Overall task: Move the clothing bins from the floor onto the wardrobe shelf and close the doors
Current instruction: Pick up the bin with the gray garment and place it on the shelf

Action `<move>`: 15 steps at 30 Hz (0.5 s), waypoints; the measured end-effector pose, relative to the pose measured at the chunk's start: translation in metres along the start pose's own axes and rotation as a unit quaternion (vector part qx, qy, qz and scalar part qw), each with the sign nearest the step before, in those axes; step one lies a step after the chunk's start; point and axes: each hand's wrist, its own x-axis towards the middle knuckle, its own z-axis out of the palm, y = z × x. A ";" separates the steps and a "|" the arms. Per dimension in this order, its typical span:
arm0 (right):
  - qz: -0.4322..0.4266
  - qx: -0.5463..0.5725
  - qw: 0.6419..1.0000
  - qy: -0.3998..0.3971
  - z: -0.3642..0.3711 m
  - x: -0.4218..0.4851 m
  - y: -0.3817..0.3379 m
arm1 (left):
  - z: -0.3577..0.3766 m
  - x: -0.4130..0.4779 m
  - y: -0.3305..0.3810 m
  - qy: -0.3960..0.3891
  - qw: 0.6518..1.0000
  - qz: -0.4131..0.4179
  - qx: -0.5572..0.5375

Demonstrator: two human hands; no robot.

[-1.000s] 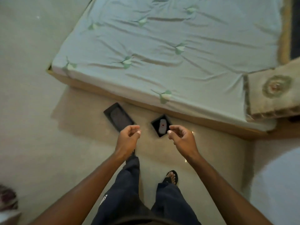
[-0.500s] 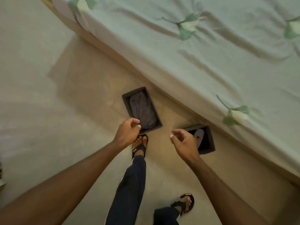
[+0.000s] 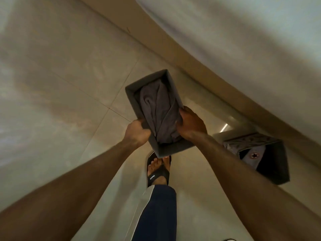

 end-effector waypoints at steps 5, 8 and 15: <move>-0.009 0.040 0.999 0.031 -0.016 -0.044 -0.001 | -0.018 -0.034 0.013 -0.005 1.000 0.012 -0.007; -0.011 0.055 0.998 0.036 -0.037 -0.101 0.004 | -0.034 -0.085 0.028 0.003 0.997 0.069 0.029; 0.061 0.113 0.988 0.084 -0.103 -0.315 0.015 | -0.059 -0.274 0.077 -0.047 0.979 0.146 0.136</move>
